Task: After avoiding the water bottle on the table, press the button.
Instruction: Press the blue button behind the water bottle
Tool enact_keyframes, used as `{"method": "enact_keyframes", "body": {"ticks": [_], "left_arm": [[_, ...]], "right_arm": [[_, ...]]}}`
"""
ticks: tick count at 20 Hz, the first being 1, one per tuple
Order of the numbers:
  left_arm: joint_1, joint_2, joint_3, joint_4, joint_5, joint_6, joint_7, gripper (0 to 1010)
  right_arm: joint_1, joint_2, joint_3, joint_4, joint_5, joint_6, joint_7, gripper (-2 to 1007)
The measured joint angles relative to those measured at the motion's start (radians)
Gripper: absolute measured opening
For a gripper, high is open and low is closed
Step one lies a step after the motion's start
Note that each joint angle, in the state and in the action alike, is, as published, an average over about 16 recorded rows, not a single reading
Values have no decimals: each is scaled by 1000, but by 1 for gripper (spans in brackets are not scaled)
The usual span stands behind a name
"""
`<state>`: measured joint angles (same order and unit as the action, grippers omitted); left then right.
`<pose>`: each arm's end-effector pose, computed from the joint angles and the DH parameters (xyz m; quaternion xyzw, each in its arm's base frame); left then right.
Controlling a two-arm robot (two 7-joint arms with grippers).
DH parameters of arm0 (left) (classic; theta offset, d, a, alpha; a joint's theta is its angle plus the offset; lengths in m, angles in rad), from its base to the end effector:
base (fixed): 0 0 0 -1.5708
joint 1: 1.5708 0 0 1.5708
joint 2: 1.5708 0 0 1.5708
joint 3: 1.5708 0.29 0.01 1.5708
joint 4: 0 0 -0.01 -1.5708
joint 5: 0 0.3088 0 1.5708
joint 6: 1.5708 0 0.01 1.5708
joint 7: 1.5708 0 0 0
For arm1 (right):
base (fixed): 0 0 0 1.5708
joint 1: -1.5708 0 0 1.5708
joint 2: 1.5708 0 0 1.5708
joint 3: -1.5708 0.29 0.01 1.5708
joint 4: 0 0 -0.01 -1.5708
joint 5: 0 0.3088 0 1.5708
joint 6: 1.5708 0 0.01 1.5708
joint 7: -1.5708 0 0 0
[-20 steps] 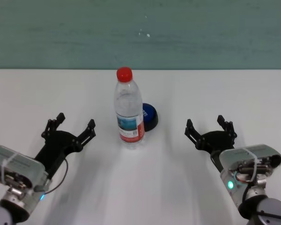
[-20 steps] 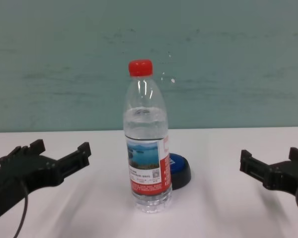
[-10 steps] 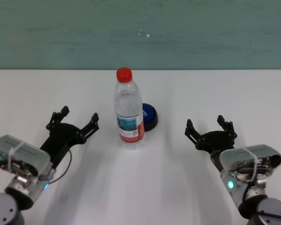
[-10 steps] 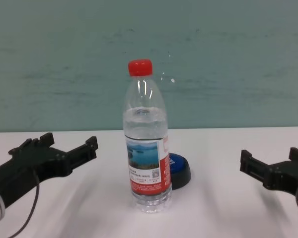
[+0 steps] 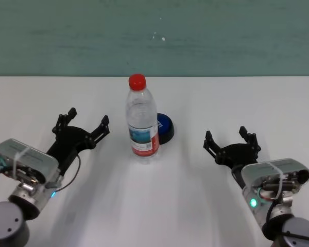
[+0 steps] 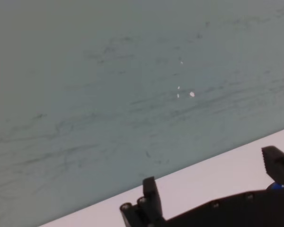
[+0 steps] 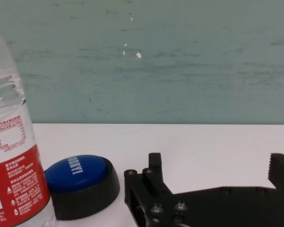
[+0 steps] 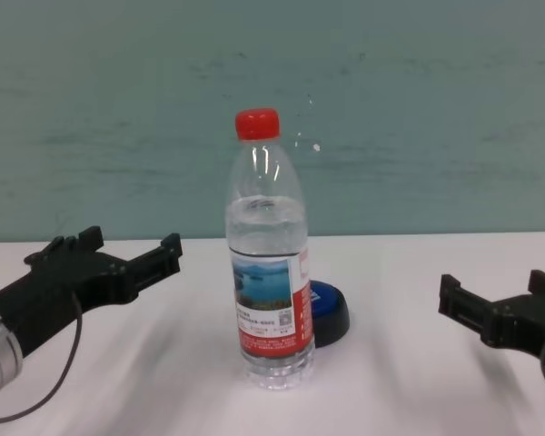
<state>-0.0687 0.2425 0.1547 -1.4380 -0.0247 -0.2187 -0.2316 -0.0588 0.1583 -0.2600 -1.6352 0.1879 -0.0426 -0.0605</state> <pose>0.3436 0.0331 -0.3192 0.0433 -0.1191 0.5544 0.8226 0.3002 0.0394 -0.3070 0.0183 0.0179 -0.6311 0.7753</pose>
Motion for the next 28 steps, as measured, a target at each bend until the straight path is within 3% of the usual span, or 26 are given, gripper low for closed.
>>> {"method": "enact_keyframes", "body": {"ticks": [14,28], "left_arm": [[-84,-5,17,89,21,-34,-8,1010],[-149,-5,26,149,3,-18,-28,1010]], "right_arm": [[0,0,0,0,0,0,0,1004],[0,0,0,0,0,0,0,1004]]}}
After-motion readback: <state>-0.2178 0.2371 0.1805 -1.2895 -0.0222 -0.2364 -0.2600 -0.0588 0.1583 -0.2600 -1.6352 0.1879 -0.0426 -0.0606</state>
